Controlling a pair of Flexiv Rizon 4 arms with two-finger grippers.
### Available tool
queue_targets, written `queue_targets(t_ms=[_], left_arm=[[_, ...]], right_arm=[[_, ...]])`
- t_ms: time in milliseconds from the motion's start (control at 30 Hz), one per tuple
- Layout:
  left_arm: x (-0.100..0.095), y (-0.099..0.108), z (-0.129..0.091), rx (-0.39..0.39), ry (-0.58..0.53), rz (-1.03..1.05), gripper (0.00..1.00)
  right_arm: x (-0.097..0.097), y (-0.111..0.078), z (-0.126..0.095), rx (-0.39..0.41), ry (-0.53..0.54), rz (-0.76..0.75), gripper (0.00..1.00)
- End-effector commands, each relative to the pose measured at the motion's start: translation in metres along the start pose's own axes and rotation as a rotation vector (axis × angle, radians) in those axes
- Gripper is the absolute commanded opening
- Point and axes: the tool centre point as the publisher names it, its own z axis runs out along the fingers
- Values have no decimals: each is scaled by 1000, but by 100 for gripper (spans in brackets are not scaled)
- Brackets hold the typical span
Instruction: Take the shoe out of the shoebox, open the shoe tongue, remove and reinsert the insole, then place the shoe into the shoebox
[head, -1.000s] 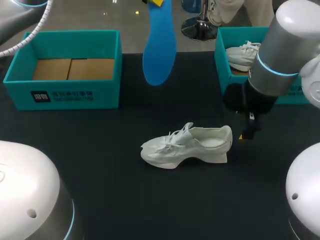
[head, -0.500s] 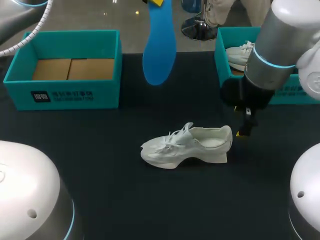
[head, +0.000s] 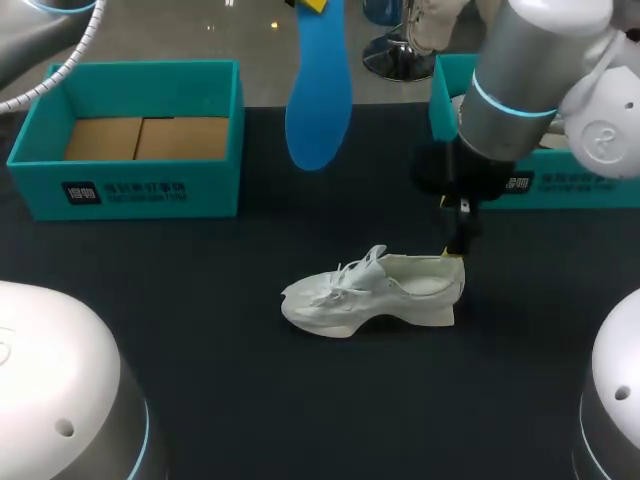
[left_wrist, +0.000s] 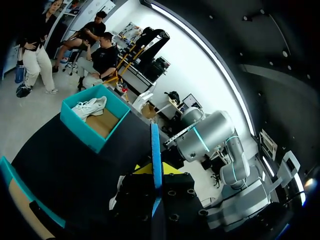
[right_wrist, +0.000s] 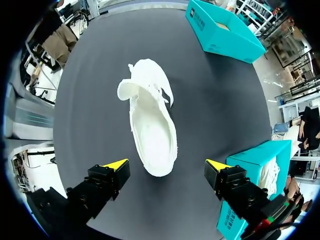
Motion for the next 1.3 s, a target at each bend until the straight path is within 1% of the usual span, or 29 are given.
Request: queue_targets(t_ms=[33,67,133,200,333,667,767,833,933,1167,1200,1233,1267,1300], left_arm=[[-1,0,-1,-1,2,1,0],[-1,0,-1,-1,2,1,0],[-1,0,-1,-1,2,1,0],[-1,0,-1,-1,2,1,0],[-1,0,-1,-1,2,1,0],[-1,0,-1,-1,2,1,0],[-1,0,-1,-1,2,1,0],[-1,0,-1,-1,2,1,0],[-1,0,-1,-1,2,1,0],[-1,0,-1,-1,2,1,0],[-1,0,-1,-1,2,1,0],[-1,0,-1,-1,2,1,0],[-1,0,-1,-1,2,1,0],[-1,0,-1,-1,2,1,0]], right_arm=[[-10,16,24,-4,20,2,100],[-11,17,27,-5,21,0,100],[-12,18,34,-46,22,-3,100],[-12,20,40,-32,22,-1,100],[-14,20,55,-41,23,7,100],[-20,26,83,-27,38,8,100],[-22,24,92,-24,44,9,100],[-22,24,96,-5,55,2,100],[-22,22,103,3,54,-3,100],[-19,18,115,1,84,-8,100],[-18,17,116,1,88,-10,50],[-17,16,118,2,94,-12,11],[-16,16,119,4,99,-14,0],[-15,15,120,5,103,-14,0]])
